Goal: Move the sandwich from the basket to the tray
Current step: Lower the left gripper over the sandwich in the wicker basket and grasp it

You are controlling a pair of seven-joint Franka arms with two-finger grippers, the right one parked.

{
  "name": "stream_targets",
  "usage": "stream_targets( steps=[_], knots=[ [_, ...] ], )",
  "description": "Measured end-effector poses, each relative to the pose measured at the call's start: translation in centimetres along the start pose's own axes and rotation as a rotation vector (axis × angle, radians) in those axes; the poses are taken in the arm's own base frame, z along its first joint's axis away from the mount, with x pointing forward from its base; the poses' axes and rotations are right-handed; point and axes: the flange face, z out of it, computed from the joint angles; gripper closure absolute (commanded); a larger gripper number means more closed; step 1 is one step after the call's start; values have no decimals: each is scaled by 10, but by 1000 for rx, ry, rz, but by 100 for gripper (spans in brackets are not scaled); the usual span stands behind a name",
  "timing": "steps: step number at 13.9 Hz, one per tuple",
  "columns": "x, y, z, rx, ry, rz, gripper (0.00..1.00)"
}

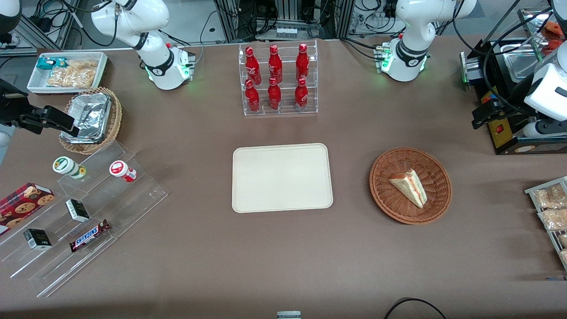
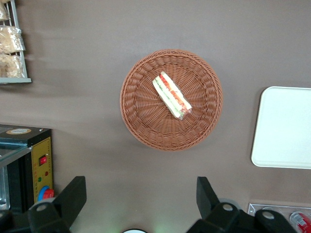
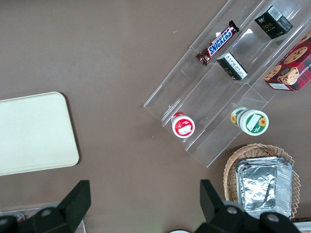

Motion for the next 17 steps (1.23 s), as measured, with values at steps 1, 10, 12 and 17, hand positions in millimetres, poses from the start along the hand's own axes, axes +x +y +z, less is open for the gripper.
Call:
stream_targets(
  steps=[1, 10, 12, 17],
  knots=[
    [0, 0, 0, 1, 0, 0, 0],
    [54, 8, 127, 1, -81, -93, 0],
    [61, 23, 178, -14, -17, -213, 0],
    [34, 66, 268, -74, 97, -511, 0]
  ],
)
